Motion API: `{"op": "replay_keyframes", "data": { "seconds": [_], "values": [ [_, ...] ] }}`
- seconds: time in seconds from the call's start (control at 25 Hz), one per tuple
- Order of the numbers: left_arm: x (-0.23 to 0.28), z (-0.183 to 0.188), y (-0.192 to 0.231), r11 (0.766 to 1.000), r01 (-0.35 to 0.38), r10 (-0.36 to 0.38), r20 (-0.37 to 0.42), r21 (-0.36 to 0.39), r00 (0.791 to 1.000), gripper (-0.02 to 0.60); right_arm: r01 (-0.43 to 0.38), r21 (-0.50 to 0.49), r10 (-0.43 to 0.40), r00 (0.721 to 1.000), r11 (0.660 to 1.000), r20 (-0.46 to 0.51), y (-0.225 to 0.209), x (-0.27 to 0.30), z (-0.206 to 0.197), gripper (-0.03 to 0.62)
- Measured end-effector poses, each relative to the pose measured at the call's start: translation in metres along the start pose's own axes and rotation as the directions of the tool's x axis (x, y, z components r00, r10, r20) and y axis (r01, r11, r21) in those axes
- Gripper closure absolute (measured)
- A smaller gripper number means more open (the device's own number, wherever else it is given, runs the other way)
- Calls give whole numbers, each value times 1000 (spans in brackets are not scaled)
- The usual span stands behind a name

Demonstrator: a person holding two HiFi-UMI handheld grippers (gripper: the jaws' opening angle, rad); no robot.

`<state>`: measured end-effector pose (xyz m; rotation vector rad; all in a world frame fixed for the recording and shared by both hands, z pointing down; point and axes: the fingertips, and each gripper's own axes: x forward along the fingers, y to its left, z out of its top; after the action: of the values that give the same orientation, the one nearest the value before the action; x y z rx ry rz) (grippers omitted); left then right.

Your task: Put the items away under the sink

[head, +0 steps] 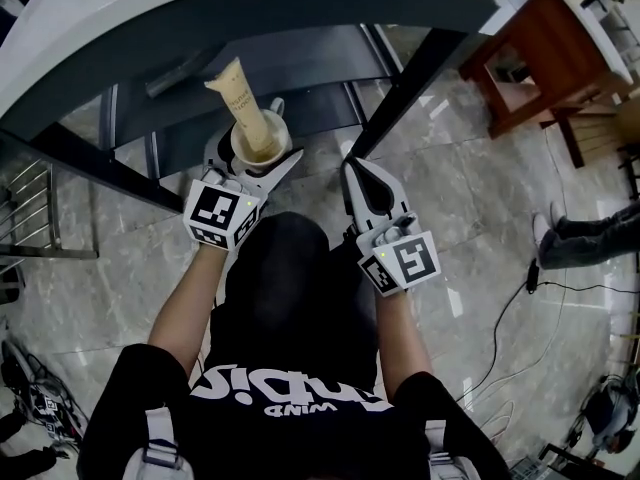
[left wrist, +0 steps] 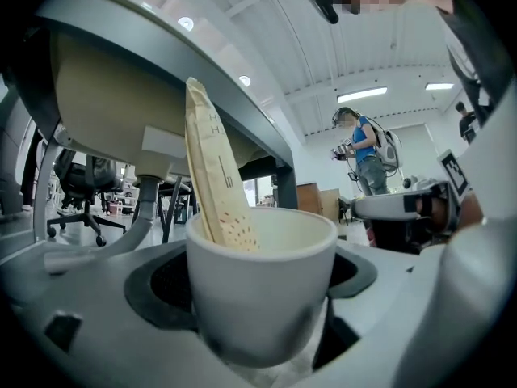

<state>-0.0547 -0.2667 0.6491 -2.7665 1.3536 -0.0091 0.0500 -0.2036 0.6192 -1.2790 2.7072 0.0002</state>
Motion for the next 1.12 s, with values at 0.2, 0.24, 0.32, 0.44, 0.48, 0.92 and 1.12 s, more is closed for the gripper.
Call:
{"op": "replay_keyframes", "data": {
  "seconds": [0.2,0.24,0.32,0.44,0.48,0.92,1.12],
  "values": [
    [23,-4,26,999,-38,38,-3,11,999,115,-8,-8,8,1000,1000,0,2,6,0,575],
    [28,-3,30,999,-43,43,-5,18,999,115,-8,-9,8,1000,1000,-2,2,7,-1,575],
    [39,-4,39,998,-54,54,-13,24,998,115,-2,-8,2,1000,1000,-5,0,7,-2,575],
    [53,-8,53,997,-75,76,-30,26,997,115,2,-9,-2,1000,1000,-6,-2,9,-2,575],
    [57,-9,57,996,-83,84,-35,28,996,115,1,-10,-2,1000,1000,-7,-3,10,-2,575],
    [88,-25,85,983,-184,184,-75,-3,980,115,0,-8,0,1000,1000,-7,-14,25,-6,575],
    [95,-30,88,981,-196,195,-90,-7,977,115,5,-6,-5,1000,1000,-10,-17,24,-9,574]
  ]
}}
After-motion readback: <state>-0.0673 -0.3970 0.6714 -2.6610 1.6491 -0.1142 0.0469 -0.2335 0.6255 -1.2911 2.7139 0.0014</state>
